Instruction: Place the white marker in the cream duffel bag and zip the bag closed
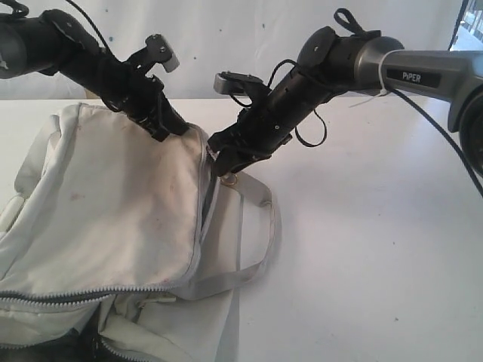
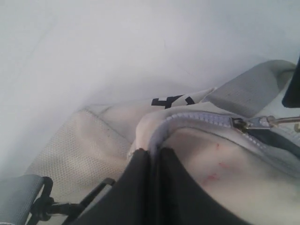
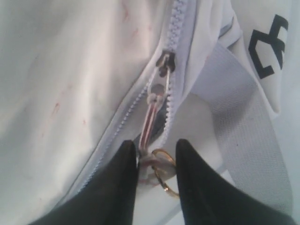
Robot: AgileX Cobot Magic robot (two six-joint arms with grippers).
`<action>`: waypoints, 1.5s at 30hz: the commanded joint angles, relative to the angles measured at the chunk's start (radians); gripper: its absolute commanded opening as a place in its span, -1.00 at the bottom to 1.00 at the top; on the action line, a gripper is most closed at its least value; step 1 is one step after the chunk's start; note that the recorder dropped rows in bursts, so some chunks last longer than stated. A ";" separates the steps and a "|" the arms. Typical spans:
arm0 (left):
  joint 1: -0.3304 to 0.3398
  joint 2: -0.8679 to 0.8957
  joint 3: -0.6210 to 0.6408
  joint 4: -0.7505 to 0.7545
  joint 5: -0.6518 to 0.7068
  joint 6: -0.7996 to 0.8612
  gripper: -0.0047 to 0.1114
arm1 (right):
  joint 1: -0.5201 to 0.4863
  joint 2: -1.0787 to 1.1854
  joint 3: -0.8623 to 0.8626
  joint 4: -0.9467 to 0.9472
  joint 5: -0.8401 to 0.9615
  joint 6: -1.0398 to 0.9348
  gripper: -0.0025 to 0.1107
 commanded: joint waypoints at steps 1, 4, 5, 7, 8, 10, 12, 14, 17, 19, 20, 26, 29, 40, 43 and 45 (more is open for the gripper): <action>-0.001 0.000 -0.003 0.037 -0.085 -0.149 -0.92 | -0.003 -0.010 -0.005 0.003 0.017 0.021 -0.96; 0.001 0.000 -0.003 0.043 -0.138 -0.288 -0.92 | -0.003 -0.010 -0.005 0.001 0.017 0.055 -0.96; 0.001 0.000 -0.003 0.043 -0.144 -0.321 -0.92 | -0.003 -0.010 -0.005 0.001 0.018 0.071 -0.96; 0.001 0.000 -0.003 0.041 -0.143 -0.345 -0.92 | -0.003 -0.011 -0.005 0.001 0.018 0.099 -0.96; 0.001 0.000 -0.003 0.041 -0.138 -0.351 -0.92 | -0.003 -0.012 -0.005 0.001 0.020 0.101 -0.96; 0.002 0.000 -0.003 0.041 -0.131 -0.358 -0.92 | -0.003 -0.018 -0.005 0.001 0.029 0.116 -0.96; 0.008 -0.004 -0.003 0.041 -0.133 -0.382 -0.92 | -0.003 -0.026 -0.005 0.001 0.032 0.131 -0.96; 0.014 -0.004 -0.017 0.039 -0.133 -0.425 -0.92 | -0.003 -0.039 -0.005 0.001 0.034 0.133 -0.96; 0.025 -0.004 -0.037 0.019 -0.131 -0.490 -0.92 | -0.003 -0.052 -0.005 0.001 0.048 0.151 -0.96; 0.031 -0.004 -0.049 0.018 -0.134 -0.548 -0.92 | -0.003 -0.057 -0.005 0.003 0.067 0.151 -0.96; 0.031 -0.004 -0.049 0.018 -0.142 -0.567 -0.92 | -0.003 -0.056 -0.005 0.005 0.073 0.151 -0.96; 0.048 -0.004 -0.049 0.025 -0.164 -0.686 -0.92 | -0.001 -0.063 -0.005 0.007 0.158 0.173 -0.96; 0.057 -0.004 -0.049 0.025 -0.169 -0.722 -0.92 | -0.001 -0.074 -0.005 0.007 0.205 0.173 -0.96; 0.087 -0.004 -0.049 0.025 -0.200 -0.789 -0.92 | 0.001 -0.230 0.101 -0.024 0.214 0.194 -0.96; 0.097 -0.004 -0.049 0.025 -0.212 -0.789 -0.92 | 0.001 -0.274 0.166 -0.026 0.173 0.194 -0.96; 0.112 -0.004 -0.049 0.025 -0.239 -0.844 -0.92 | 0.001 -0.343 0.255 -0.026 0.128 0.193 -0.96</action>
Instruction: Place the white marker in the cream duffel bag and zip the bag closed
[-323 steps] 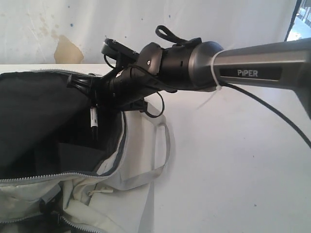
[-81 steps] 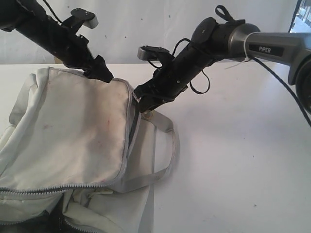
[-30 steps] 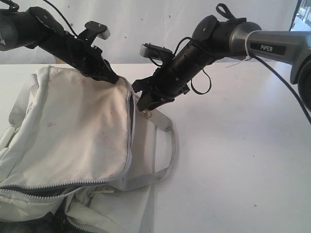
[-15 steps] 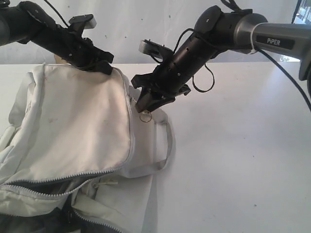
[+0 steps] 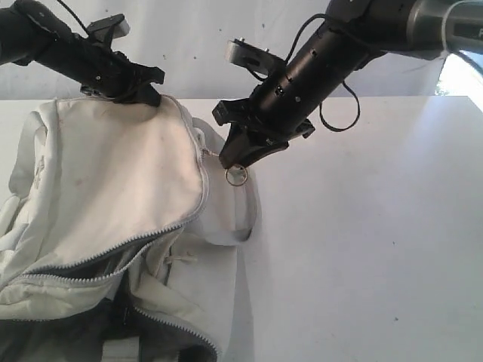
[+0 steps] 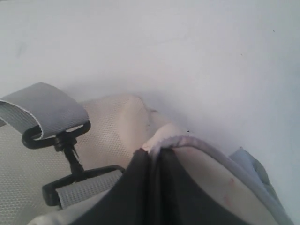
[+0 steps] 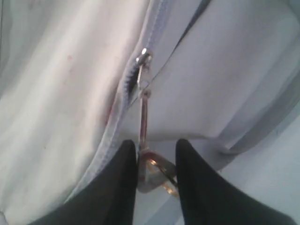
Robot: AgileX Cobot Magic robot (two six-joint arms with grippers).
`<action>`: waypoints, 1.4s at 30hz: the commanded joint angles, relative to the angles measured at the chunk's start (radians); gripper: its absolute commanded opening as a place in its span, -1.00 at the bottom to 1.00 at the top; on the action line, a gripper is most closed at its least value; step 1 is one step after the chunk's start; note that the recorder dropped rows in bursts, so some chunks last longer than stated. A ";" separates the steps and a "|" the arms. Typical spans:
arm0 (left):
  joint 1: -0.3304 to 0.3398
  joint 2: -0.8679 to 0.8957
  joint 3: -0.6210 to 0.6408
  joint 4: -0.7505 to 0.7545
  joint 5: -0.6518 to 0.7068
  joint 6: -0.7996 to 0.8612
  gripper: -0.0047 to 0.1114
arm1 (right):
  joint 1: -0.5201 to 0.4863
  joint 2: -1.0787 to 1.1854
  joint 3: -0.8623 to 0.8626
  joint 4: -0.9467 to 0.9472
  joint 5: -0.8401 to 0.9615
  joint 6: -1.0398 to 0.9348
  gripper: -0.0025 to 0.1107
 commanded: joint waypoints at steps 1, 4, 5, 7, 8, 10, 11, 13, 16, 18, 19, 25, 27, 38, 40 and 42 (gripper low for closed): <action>0.035 -0.005 -0.009 0.001 -0.100 -0.063 -0.92 | 0.001 -0.104 0.110 -0.016 -0.024 -0.002 -0.96; 0.036 -0.005 -0.009 -0.003 -0.113 -0.063 -0.92 | 0.011 -0.199 0.228 0.018 -0.064 -0.002 -0.96; 0.036 -0.005 -0.009 -0.003 -0.115 -0.063 -0.92 | 0.016 -0.220 0.248 0.021 -0.077 -0.006 -0.96; 0.036 -0.005 -0.009 -0.005 -0.125 -0.063 -0.92 | 0.050 -0.272 0.313 0.026 -0.110 -0.009 -0.96; 0.036 -0.005 -0.009 -0.005 -0.135 -0.063 -0.92 | 0.074 -0.296 0.344 0.027 -0.112 -0.009 -0.96; 0.036 -0.005 -0.009 -0.005 -0.142 -0.063 -0.92 | 0.110 -0.325 0.385 0.038 -0.109 -0.009 -0.96; 0.036 -0.005 -0.009 -0.005 -0.142 -0.063 -0.92 | 0.119 -0.335 0.400 0.040 -0.112 -0.009 -0.96; 0.036 -0.005 -0.009 0.009 -0.141 -0.063 -0.92 | 0.139 -0.369 0.426 0.042 -0.112 -0.009 -0.96; 0.040 -0.005 -0.009 0.020 -0.137 -0.063 -0.92 | 0.141 -0.422 0.456 0.038 -0.109 -0.002 -0.96; 0.042 -0.005 -0.009 0.024 -0.137 -0.063 -0.92 | 0.141 -0.461 0.479 0.034 -0.109 0.001 -0.96; 0.042 -0.005 -0.009 0.024 -0.137 -0.063 -0.92 | 0.141 -0.480 0.491 0.034 -0.115 0.004 -0.96; 0.042 -0.005 -0.009 0.024 -0.133 -0.063 -0.92 | 0.151 -0.526 0.545 0.196 -0.212 -0.005 -0.96; 0.042 -0.005 -0.009 0.024 -0.123 -0.058 -0.92 | 0.187 -0.511 0.545 0.224 -0.251 -0.007 -0.96; 0.042 -0.005 -0.009 0.035 -0.102 0.030 -0.92 | 0.269 -0.461 0.545 0.313 -0.312 -0.026 -0.96; 0.042 -0.005 -0.009 0.035 -0.101 0.030 -0.92 | 0.269 -0.448 0.545 0.344 -0.304 -0.026 -0.96; 0.042 -0.005 -0.009 0.035 -0.101 0.030 -0.92 | 0.274 -0.434 0.545 0.370 -0.269 -0.026 -0.96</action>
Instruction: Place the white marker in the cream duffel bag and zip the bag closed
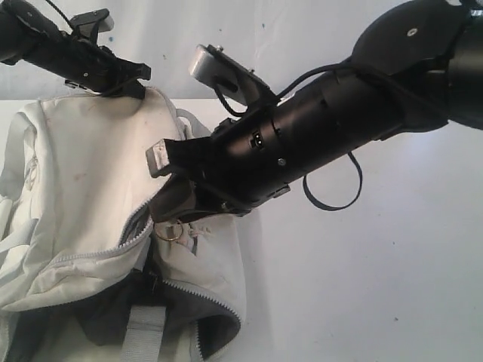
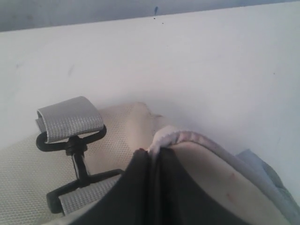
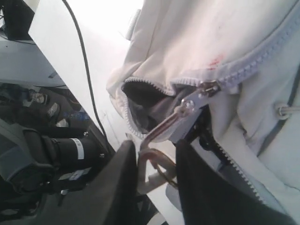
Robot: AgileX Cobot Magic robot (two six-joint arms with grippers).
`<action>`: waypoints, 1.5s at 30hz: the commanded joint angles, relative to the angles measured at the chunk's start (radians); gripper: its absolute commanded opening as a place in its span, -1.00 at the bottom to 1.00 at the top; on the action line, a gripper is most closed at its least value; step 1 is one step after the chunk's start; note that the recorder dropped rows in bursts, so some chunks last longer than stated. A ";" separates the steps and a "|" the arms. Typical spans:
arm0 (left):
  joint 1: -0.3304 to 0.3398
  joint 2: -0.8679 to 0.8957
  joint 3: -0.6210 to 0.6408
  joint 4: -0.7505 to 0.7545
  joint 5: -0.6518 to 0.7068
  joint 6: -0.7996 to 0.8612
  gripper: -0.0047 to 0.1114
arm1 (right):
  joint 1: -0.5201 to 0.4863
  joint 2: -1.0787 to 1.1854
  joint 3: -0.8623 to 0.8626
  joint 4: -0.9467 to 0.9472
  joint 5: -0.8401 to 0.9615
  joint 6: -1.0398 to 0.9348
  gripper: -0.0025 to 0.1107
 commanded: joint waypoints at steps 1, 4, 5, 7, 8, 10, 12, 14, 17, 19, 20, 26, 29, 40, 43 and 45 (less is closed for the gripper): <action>0.008 -0.005 -0.008 0.005 -0.030 0.012 -0.92 | 0.019 0.027 0.004 0.065 0.054 -0.015 -0.96; 0.008 -0.005 -0.008 0.005 -0.030 0.012 -0.92 | 0.066 0.060 0.004 0.072 0.059 -0.019 -0.96; 0.008 -0.005 -0.008 0.005 -0.032 0.012 -0.92 | 0.078 0.068 0.004 0.074 0.059 -0.019 -0.96; 0.008 -0.005 -0.008 0.005 -0.032 0.012 -0.92 | 0.094 0.077 0.004 0.074 0.079 -0.022 -0.96; 0.008 -0.005 -0.008 0.005 -0.032 0.012 -0.92 | 0.097 0.077 0.004 0.072 0.079 -0.022 -0.96; 0.008 -0.005 -0.008 0.005 -0.032 0.012 -0.92 | 0.096 0.077 0.004 0.072 0.036 -0.022 -0.93; 0.008 -0.005 -0.008 0.005 -0.032 0.025 -0.92 | 0.096 0.077 0.004 0.072 0.009 -0.022 -0.82; 0.008 -0.005 -0.008 0.005 -0.032 0.030 -0.92 | 0.096 0.082 0.004 0.079 0.002 -0.017 -0.60; 0.008 -0.005 -0.008 0.005 -0.030 0.030 -0.92 | 0.097 0.093 0.004 0.095 0.005 -0.010 -0.19; 0.008 -0.005 -0.008 0.005 -0.028 0.030 -0.92 | 0.097 0.099 0.004 0.099 0.007 -0.010 0.03; 0.008 -0.005 -0.008 0.005 -0.028 0.032 -0.92 | 0.097 0.099 0.004 0.101 0.007 -0.010 0.12; 0.008 -0.005 -0.008 0.005 -0.028 0.060 -0.71 | 0.094 0.099 -0.001 0.147 0.007 -0.013 0.26; 0.008 -0.005 -0.008 0.005 -0.028 0.062 -0.40 | 0.094 0.099 -0.011 0.144 0.001 -0.013 0.26; 0.008 -0.005 -0.088 -0.001 0.098 0.053 0.50 | 0.000 0.086 -0.048 0.091 -0.009 0.066 0.26; 0.008 -0.010 -0.142 0.002 0.191 0.053 0.55 | -0.051 0.086 -0.048 0.065 0.004 0.068 0.26; 0.008 -0.020 -0.161 0.018 0.269 0.053 0.52 | -0.089 0.086 -0.048 0.037 0.023 0.068 0.26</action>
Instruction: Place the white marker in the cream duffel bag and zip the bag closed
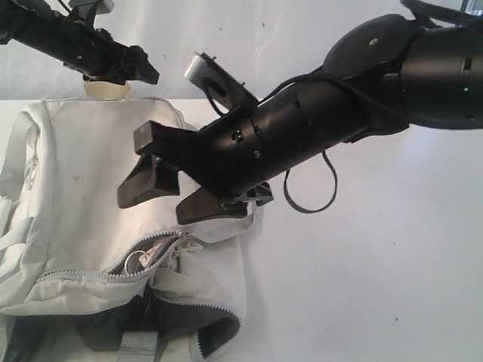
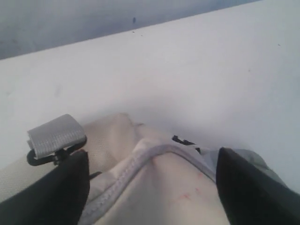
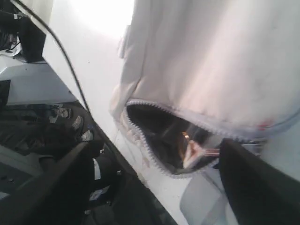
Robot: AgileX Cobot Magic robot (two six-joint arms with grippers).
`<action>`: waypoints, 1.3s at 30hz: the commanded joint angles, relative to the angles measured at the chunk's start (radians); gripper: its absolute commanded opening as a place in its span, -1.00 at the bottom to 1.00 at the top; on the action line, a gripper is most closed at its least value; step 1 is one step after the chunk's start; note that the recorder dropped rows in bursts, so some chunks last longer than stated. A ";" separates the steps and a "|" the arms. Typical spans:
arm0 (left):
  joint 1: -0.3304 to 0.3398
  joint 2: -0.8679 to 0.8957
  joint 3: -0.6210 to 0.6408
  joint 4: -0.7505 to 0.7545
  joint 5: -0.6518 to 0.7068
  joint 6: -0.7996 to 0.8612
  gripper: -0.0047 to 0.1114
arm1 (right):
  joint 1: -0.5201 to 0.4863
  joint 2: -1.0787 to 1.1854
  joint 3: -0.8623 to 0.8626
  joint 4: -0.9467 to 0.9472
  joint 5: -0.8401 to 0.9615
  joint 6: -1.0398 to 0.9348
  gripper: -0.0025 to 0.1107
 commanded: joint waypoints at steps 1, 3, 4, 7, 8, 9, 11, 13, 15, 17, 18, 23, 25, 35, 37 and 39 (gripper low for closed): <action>0.000 -0.031 -0.051 0.041 0.165 -0.011 0.49 | -0.083 -0.009 -0.003 -0.053 0.044 0.007 0.26; 0.000 -0.053 -0.052 0.088 0.223 -0.031 0.37 | -0.114 -0.009 -0.003 -0.070 0.055 0.007 0.26; 0.000 -0.067 -0.052 0.118 0.256 -0.048 0.29 | -0.129 -0.009 -0.003 -0.082 0.056 0.007 0.26; 0.000 -0.111 -0.052 0.181 0.346 -0.059 0.22 | -0.171 -0.009 -0.003 -0.140 0.054 0.007 0.26; 0.000 -0.125 -0.052 0.195 0.346 -0.066 0.22 | -0.182 -0.009 -0.003 -0.155 0.054 0.007 0.26; -0.001 -0.142 -0.051 0.215 0.346 -0.084 0.22 | -0.196 -0.006 -0.003 -0.172 0.057 0.007 0.26; -0.001 -0.184 -0.024 0.238 0.346 -0.105 0.22 | -0.222 -0.004 -0.003 -0.197 0.057 0.007 0.26; -0.001 -0.241 0.027 0.234 0.346 -0.102 0.22 | -0.251 0.003 -0.003 -0.199 0.064 0.007 0.26; -0.008 -0.290 0.073 0.234 0.346 -0.075 0.22 | -0.276 0.011 -0.003 -0.199 0.071 0.007 0.26; -0.016 -0.346 0.133 0.241 0.346 -0.046 0.22 | -0.294 0.018 -0.003 -0.196 0.079 0.007 0.26; -0.025 -0.375 0.170 0.239 0.346 -0.034 0.22 | -0.302 0.023 -0.003 -0.196 0.086 0.007 0.26; -0.086 -0.500 0.369 0.258 0.346 0.028 0.22 | -0.311 0.034 -0.003 -0.190 0.089 -0.022 0.26; -0.119 -0.549 0.447 0.290 0.346 0.029 0.22 | -0.311 0.038 -0.004 -0.190 0.089 -0.027 0.26; -0.250 -0.765 0.756 0.321 0.346 0.019 0.18 | -0.311 0.052 -0.005 -0.182 0.083 -0.052 0.26; -0.263 -0.798 0.791 0.321 0.346 0.017 0.18 | -0.311 0.054 -0.005 -0.168 0.083 -0.052 0.26; -0.273 -0.819 0.834 0.299 0.346 0.017 0.18 | -0.311 0.056 -0.005 -0.148 0.083 -0.052 0.26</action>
